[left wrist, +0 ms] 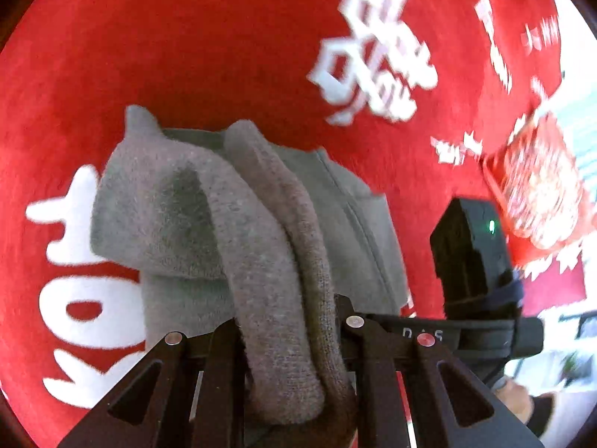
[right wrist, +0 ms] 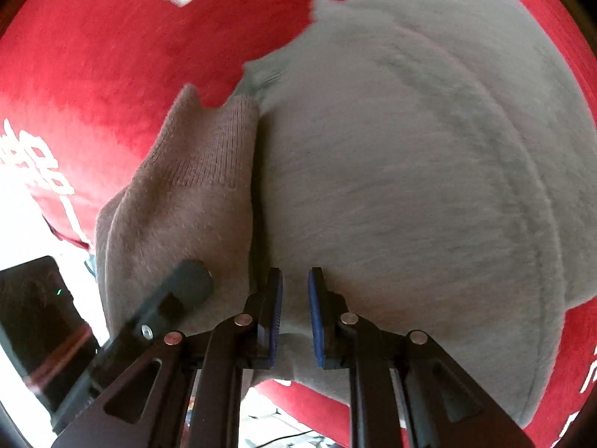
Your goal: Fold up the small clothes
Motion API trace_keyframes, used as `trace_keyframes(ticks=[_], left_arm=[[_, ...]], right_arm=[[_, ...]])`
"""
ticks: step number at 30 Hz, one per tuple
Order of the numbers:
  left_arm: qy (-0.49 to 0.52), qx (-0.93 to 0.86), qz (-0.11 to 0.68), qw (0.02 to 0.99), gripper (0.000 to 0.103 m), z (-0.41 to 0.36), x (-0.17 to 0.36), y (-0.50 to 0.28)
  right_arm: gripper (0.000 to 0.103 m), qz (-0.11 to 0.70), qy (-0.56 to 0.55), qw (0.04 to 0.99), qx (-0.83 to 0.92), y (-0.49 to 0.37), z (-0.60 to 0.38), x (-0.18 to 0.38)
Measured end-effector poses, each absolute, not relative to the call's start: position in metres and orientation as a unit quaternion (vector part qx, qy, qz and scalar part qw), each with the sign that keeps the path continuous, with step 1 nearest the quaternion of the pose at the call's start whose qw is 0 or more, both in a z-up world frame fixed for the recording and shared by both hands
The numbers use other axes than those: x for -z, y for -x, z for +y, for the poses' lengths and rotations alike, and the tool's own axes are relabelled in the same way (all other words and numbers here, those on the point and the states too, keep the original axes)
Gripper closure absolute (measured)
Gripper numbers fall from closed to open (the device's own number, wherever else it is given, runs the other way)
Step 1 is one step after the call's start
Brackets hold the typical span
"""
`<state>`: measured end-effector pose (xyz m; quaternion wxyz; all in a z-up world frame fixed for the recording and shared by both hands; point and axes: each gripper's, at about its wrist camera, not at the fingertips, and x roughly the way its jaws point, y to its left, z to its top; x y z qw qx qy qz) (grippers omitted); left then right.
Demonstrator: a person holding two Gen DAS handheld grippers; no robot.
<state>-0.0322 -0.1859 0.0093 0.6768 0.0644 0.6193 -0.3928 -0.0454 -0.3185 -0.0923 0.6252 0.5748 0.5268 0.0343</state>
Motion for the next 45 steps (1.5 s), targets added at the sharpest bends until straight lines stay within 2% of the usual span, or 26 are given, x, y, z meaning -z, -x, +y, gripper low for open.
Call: trace_keyframes(ticks=[6, 8, 14, 16, 17, 18, 19, 20, 22, 24, 26, 31, 35, 37, 38, 39, 40, 43, 45], left_arm=[[-0.170, 0.404, 0.576, 0.690, 0.085, -0.227, -0.023, 0.071], [-0.193, 0.401, 0.569, 0.692, 0.081, -0.235, -0.027, 0.078], [-0.232, 0.402, 0.553, 0.692, 0.078, -0.241, -0.036, 0.092], [-0.255, 0.405, 0.538, 0.693, 0.078, -0.247, -0.037, 0.101], [-0.265, 0.405, 0.530, 0.696, 0.075, -0.248, -0.039, 0.106], [-0.273, 0.409, 0.520, 0.698, 0.067, -0.249, -0.043, 0.110], [-0.271, 0.417, 0.513, 0.700, 0.048, -0.250, -0.047, 0.113], [-0.269, 0.425, 0.498, 0.706, 0.037, -0.250, -0.056, 0.117], [-0.271, 0.443, 0.465, 0.717, 0.036, -0.253, -0.073, 0.128], [-0.269, 0.460, 0.457, 0.713, 0.036, -0.256, -0.085, 0.133], [-0.249, 0.468, 0.469, 0.707, 0.035, -0.251, -0.093, 0.130], [-0.200, 0.401, 0.519, 0.728, 0.036, -0.206, -0.092, 0.080], [-0.182, 0.306, 0.569, 0.741, 0.036, -0.156, -0.060, 0.027], [-0.174, 0.269, 0.586, 0.744, 0.036, -0.137, -0.041, 0.010], [-0.168, 0.250, 0.597, 0.744, 0.035, -0.127, -0.028, 0.002], [-0.164, 0.237, 0.605, 0.742, 0.035, -0.122, -0.020, -0.003], [-0.162, 0.227, 0.612, 0.740, 0.036, -0.117, -0.012, -0.004], [-0.159, 0.204, 0.625, 0.737, 0.035, -0.112, 0.006, -0.005], [-0.155, 0.203, 0.631, 0.732, 0.035, -0.114, 0.008, -0.003]], right_arm=[[0.086, 0.484, -0.636, 0.601, -0.033, 0.089, -0.356, 0.113], [0.084, 0.469, -0.652, 0.594, -0.030, 0.101, -0.368, 0.117], [0.061, 0.432, -0.689, 0.581, -0.041, 0.128, -0.402, 0.127], [0.059, 0.427, -0.692, 0.580, -0.047, 0.134, -0.410, 0.125], [0.057, 0.420, -0.700, 0.576, -0.050, 0.139, -0.406, 0.129], [0.053, 0.412, -0.709, 0.570, -0.053, 0.143, -0.413, 0.131], [0.050, 0.400, -0.721, 0.563, -0.058, 0.147, -0.417, 0.136], [0.049, 0.386, -0.736, 0.553, -0.064, 0.155, -0.426, 0.140], [0.044, 0.363, -0.761, 0.532, -0.073, 0.166, -0.428, 0.153], [0.027, 0.328, -0.789, 0.511, -0.091, 0.177, -0.436, 0.159], [0.021, 0.306, -0.802, 0.502, -0.103, 0.185, -0.445, 0.160], [0.020, 0.340, -0.775, 0.522, -0.110, 0.184, -0.447, 0.153], [0.020, 0.399, -0.704, 0.577, -0.107, 0.174, -0.439, 0.137], [0.022, 0.436, -0.662, 0.602, -0.097, 0.171, -0.439, 0.130], [0.036, 0.460, -0.638, 0.611, -0.087, 0.168, -0.439, 0.128], [0.070, 0.478, -0.620, 0.618, -0.078, 0.164, -0.438, 0.126], [0.088, 0.499, -0.597, 0.625, -0.064, 0.161, -0.437, 0.125], [0.088, 0.521, -0.535, 0.663, -0.059, 0.154, -0.436, 0.104], [0.089, 0.503, -0.493, 0.704, -0.090, 0.142, -0.431, 0.062]])
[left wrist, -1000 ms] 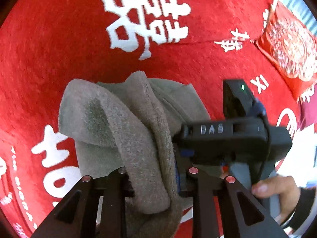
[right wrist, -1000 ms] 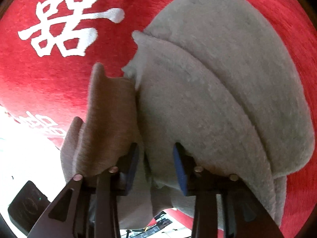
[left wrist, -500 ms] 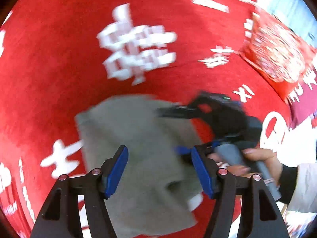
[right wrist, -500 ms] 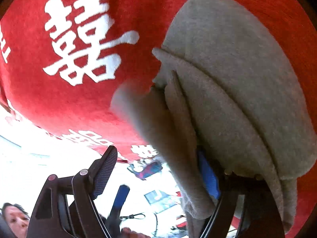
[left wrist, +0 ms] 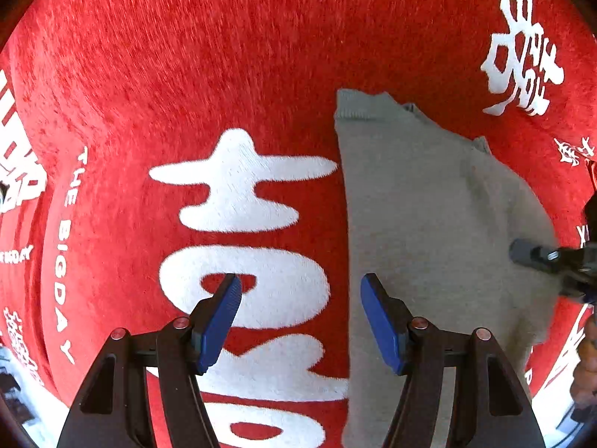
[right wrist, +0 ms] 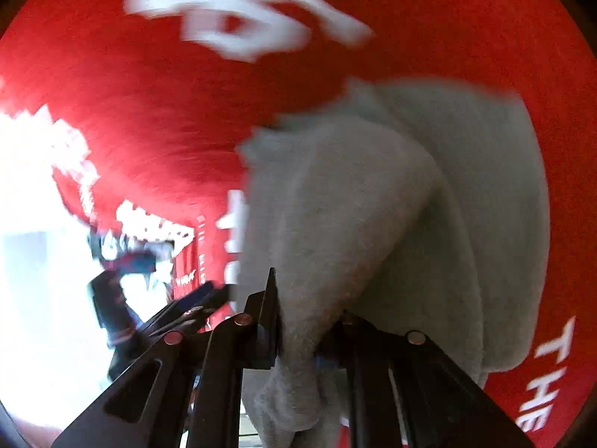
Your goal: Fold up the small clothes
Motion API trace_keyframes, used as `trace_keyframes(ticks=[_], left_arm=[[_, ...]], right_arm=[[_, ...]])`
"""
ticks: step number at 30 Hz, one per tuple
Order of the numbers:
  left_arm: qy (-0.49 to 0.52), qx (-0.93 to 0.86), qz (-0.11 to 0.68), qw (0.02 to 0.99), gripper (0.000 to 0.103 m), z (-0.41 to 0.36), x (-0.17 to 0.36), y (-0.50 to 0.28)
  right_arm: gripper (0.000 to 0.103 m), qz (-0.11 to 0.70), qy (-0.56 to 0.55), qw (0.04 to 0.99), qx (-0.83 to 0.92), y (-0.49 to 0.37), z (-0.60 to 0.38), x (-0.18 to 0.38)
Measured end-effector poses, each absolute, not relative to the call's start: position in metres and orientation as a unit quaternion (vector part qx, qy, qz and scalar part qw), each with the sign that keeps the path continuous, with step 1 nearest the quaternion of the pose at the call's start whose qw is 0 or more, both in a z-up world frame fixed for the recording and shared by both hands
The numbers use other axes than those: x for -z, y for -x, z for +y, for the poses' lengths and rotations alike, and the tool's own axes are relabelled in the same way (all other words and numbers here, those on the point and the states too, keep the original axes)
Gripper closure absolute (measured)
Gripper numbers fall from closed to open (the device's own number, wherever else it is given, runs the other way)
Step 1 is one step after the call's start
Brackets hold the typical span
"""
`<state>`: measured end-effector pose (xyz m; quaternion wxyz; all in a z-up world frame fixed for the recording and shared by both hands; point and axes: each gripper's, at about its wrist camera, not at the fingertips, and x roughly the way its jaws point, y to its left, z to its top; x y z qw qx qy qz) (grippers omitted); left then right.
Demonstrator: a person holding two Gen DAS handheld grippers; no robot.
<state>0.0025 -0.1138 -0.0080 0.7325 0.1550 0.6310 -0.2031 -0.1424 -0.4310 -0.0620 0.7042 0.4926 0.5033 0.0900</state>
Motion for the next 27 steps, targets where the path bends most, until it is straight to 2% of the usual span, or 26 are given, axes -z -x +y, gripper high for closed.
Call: trace_keyframes(ticks=[3, 5, 7, 10, 11, 12, 14, 18, 21, 22, 23, 27], left_arm=[[-0.148, 0.223, 0.629, 0.730, 0.035, -0.122, 0.000, 0.003], [-0.146, 0.242, 0.624, 0.729, 0.035, -0.130, -0.007, 0.008], [-0.149, 0.256, 0.617, 0.729, 0.035, -0.140, -0.011, 0.012], [-0.163, 0.261, 0.618, 0.723, 0.035, -0.152, -0.003, 0.017], [-0.163, 0.263, 0.621, 0.720, 0.035, -0.154, 0.002, 0.018], [-0.157, 0.266, 0.625, 0.717, 0.035, -0.155, 0.006, 0.019], [-0.153, 0.266, 0.625, 0.718, 0.024, -0.155, 0.009, 0.023], [-0.159, 0.258, 0.621, 0.723, 0.024, -0.150, 0.006, 0.025], [-0.171, 0.242, 0.619, 0.727, 0.024, -0.143, 0.004, 0.021], [-0.171, 0.236, 0.618, 0.730, 0.024, -0.140, 0.003, 0.018], [-0.166, 0.232, 0.619, 0.731, 0.024, -0.138, 0.004, 0.014], [-0.146, 0.219, 0.620, 0.739, 0.024, -0.138, 0.009, -0.002]], right_arm=[[0.089, 0.479, -0.462, 0.736, -0.123, 0.143, -0.445, 0.023], [0.089, 0.486, -0.433, 0.750, -0.115, 0.145, -0.458, 0.018], [0.089, 0.514, -0.406, 0.751, -0.086, 0.148, -0.473, 0.031], [0.088, 0.564, -0.399, 0.722, -0.028, 0.158, -0.494, 0.079], [0.087, 0.576, -0.402, 0.712, -0.015, 0.161, -0.499, 0.096], [0.080, 0.582, -0.414, 0.700, -0.008, 0.164, -0.503, 0.109], [0.077, 0.569, -0.432, 0.700, 0.004, 0.174, -0.512, 0.120], [0.063, 0.579, -0.403, 0.708, 0.032, 0.179, -0.510, 0.110], [0.062, 0.582, -0.405, 0.704, 0.031, 0.191, -0.513, 0.098], [0.063, 0.582, -0.410, 0.701, 0.031, 0.194, -0.513, 0.096], [0.089, 0.583, -0.410, 0.701, 0.034, 0.198, -0.514, 0.093], [0.094, 0.578, -0.348, 0.736, 0.053, 0.174, -0.484, 0.050]])
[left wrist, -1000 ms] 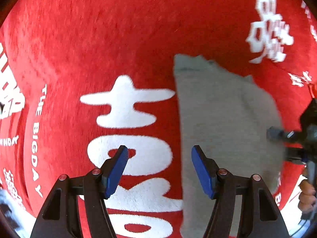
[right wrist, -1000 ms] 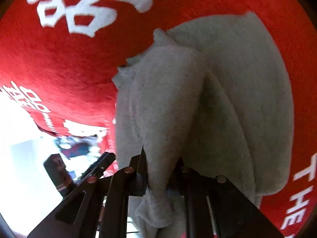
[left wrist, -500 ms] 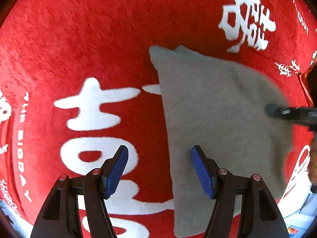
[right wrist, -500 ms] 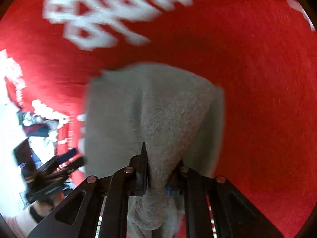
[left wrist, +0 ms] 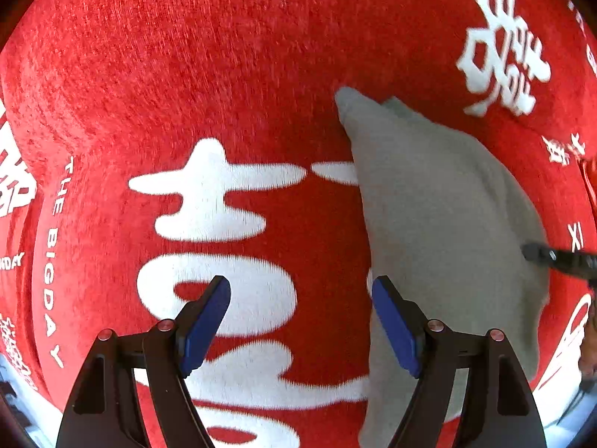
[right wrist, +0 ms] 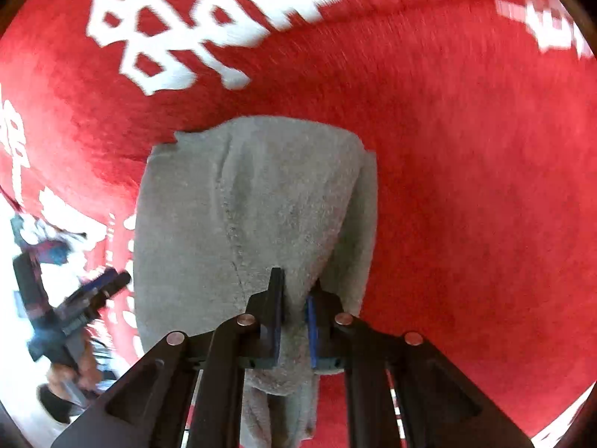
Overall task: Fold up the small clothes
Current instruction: 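Lay the folded sweatshirt on the red cloth and open both grippers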
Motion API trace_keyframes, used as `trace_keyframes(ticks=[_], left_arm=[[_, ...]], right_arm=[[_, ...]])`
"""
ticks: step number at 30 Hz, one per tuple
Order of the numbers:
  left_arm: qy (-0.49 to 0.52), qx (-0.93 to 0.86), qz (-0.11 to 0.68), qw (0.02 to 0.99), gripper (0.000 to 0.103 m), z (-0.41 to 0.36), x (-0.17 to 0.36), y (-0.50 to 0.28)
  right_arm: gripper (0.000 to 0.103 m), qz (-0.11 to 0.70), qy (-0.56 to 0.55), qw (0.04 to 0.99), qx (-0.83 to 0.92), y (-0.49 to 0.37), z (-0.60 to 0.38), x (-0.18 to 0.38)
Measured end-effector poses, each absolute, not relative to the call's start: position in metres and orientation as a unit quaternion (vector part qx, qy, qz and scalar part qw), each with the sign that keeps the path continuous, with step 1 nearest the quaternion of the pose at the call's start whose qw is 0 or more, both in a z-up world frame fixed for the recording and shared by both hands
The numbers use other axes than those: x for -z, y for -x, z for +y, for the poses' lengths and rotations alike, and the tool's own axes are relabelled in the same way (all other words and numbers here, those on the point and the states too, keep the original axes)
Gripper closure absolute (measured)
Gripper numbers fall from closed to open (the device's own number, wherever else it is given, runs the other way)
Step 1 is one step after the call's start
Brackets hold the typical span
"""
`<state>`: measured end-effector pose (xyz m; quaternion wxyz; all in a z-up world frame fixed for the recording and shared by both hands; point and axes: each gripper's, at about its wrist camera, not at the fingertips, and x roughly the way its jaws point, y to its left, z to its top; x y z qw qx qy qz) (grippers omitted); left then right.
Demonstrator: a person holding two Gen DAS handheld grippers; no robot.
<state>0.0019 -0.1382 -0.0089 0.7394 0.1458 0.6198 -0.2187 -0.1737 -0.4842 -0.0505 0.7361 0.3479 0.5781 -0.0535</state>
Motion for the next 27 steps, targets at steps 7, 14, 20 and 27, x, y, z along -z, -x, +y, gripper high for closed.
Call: trace_keyframes(ticks=[7, 14, 20, 27], left_arm=[[-0.219, 0.231, 0.593, 0.740, 0.023, -0.159, 0.033, 0.018], [-0.184, 0.266, 0.607, 0.726, 0.024, -0.124, 0.006, 0.029], [-0.198, 0.290, 0.618, 0.703, 0.024, -0.123, 0.015, 0.061], [-0.199, 0.283, 0.633, 0.693, 0.024, -0.106, 0.025, 0.073]], right_arm=[[0.089, 0.609, -0.286, 0.730, 0.120, 0.174, -0.470, 0.065], [0.082, 0.575, -0.372, 0.722, 0.102, 0.222, -0.445, 0.019], [0.083, 0.622, -0.310, 0.709, 0.117, 0.231, -0.375, 0.034], [0.082, 0.611, -0.370, 0.678, 0.172, 0.259, -0.383, 0.055]])
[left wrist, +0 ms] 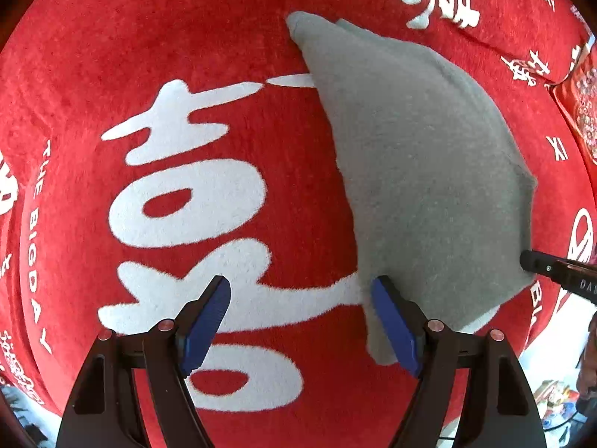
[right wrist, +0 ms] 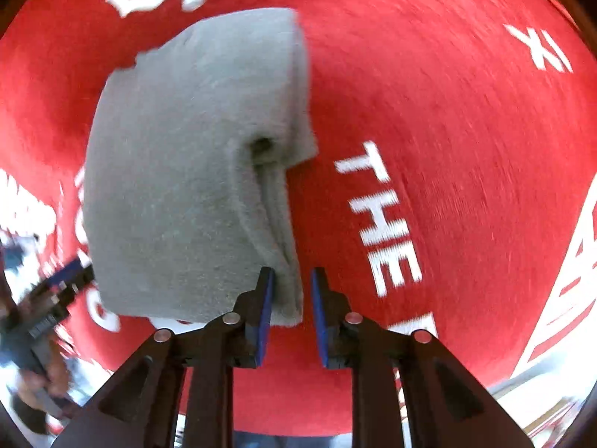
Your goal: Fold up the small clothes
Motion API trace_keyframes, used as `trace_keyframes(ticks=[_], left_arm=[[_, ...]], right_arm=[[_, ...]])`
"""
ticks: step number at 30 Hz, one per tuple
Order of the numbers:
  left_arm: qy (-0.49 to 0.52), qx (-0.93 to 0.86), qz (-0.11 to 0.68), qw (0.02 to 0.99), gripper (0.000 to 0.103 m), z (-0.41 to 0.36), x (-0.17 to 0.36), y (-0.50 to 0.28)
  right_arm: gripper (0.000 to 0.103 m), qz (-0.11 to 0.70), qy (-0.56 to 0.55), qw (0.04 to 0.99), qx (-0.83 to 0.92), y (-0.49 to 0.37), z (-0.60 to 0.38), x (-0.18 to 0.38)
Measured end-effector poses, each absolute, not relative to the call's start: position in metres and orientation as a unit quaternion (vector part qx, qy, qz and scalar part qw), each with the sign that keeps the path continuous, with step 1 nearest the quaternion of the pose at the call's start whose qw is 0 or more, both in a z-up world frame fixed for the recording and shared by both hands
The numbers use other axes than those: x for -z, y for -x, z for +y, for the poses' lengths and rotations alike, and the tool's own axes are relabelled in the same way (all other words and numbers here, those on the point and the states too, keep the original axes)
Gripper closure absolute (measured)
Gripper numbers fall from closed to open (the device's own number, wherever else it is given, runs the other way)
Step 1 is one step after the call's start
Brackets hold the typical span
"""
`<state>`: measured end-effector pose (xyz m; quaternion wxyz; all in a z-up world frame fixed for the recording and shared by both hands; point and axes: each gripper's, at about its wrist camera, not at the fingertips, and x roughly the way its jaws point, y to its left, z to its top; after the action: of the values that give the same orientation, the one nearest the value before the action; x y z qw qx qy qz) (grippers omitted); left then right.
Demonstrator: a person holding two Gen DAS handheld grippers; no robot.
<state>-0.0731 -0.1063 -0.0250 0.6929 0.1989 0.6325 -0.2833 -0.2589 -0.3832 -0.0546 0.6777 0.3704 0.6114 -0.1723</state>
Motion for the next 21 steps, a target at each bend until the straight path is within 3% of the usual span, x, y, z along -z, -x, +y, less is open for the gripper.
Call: trace_keyframes(ticks=[8, 12, 13, 14, 16, 21], left_arm=[[-0.190, 0.288, 0.616, 0.708, 0.024, -0.093, 0.007, 0.066], [-0.175, 0.284, 0.608, 0.721, 0.024, -0.089, -0.002, 0.061], [-0.168, 0.284, 0.606, 0.723, 0.023, -0.089, -0.002, 0.059], [-0.161, 0.285, 0.607, 0.725, 0.020, -0.089, -0.003, 0.058], [-0.160, 0.279, 0.610, 0.724, 0.000, -0.090, -0.002, 0.056], [-0.146, 0.257, 0.629, 0.719, 0.000, -0.097, 0.002, 0.049]], right_arm=[[0.075, 0.597, -0.364, 0.689, 0.193, 0.288, -0.371, 0.025], [0.047, 0.584, -0.376, 0.690, 0.202, 0.296, -0.372, 0.014], [0.046, 0.582, -0.377, 0.692, 0.202, 0.288, -0.372, 0.017], [0.046, 0.581, -0.375, 0.694, 0.201, 0.288, -0.372, 0.015], [0.046, 0.583, -0.372, 0.695, 0.197, 0.290, -0.378, 0.012], [0.039, 0.584, -0.369, 0.700, 0.183, 0.275, -0.393, 0.009]])
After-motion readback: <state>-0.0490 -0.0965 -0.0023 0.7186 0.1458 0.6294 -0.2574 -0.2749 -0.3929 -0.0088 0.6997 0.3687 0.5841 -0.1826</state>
